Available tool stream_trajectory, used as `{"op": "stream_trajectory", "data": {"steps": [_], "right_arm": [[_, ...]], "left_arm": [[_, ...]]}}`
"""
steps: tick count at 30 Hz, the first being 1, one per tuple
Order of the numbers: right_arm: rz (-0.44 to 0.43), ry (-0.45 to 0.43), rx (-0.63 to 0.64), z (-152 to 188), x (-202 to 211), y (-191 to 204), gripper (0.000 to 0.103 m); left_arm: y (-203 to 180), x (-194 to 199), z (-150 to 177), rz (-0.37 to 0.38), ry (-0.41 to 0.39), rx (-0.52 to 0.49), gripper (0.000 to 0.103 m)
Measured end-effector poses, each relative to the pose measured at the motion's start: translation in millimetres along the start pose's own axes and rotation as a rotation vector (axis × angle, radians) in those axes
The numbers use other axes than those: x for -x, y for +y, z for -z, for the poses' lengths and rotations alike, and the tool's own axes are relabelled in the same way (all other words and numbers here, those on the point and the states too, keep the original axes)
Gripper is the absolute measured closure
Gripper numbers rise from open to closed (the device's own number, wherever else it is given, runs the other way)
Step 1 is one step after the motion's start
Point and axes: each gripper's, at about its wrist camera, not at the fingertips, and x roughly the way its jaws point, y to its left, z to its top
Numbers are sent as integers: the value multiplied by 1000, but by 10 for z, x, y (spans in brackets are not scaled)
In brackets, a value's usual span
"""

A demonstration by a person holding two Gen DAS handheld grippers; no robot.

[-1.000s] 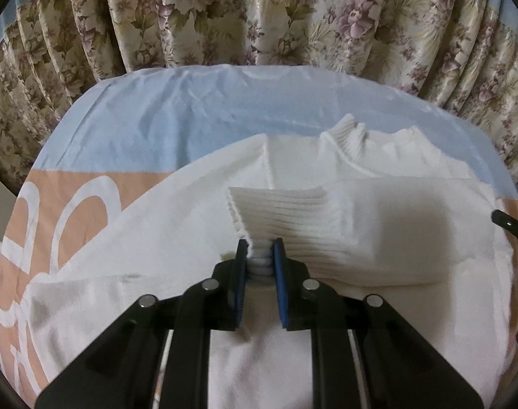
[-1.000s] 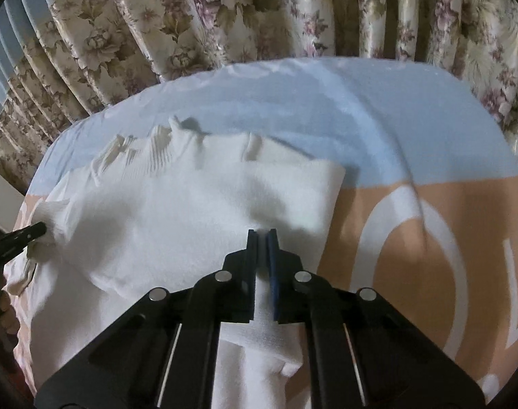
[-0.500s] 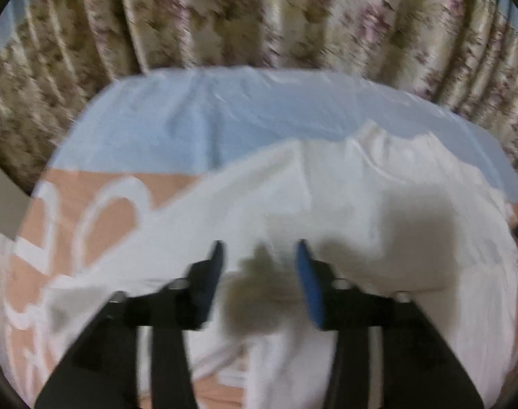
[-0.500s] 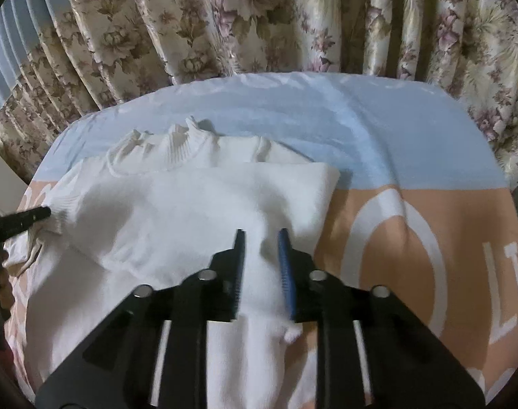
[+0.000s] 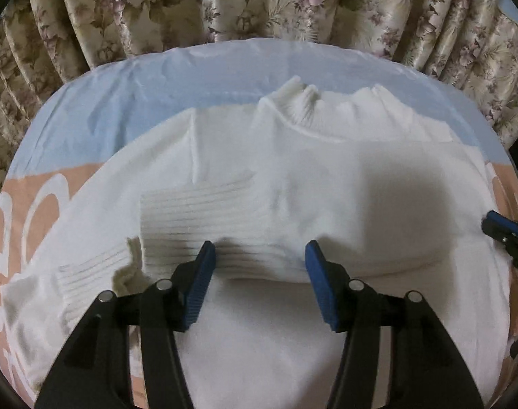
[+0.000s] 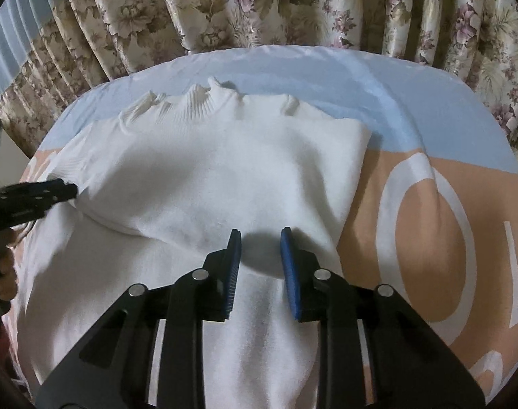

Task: Fold small clothes
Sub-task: 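Move the left tool to the other sleeve cuff and grasp it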

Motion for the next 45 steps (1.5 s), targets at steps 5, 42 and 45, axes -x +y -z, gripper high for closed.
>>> {"op": "stream_trajectory", "data": {"steps": [5,42,45], "right_arm": [[-30,-3,-37,-18,38,-32,76],[0,-40,62,-34,247,482,35],[-6,-35,66,-25,225,492,35]], "left_arm": [[-12,41,-6,-46,1,-8,37],[870,391,408,-19,-21,-57,64],[897,451,399,-2,-26,-41,69]]}}
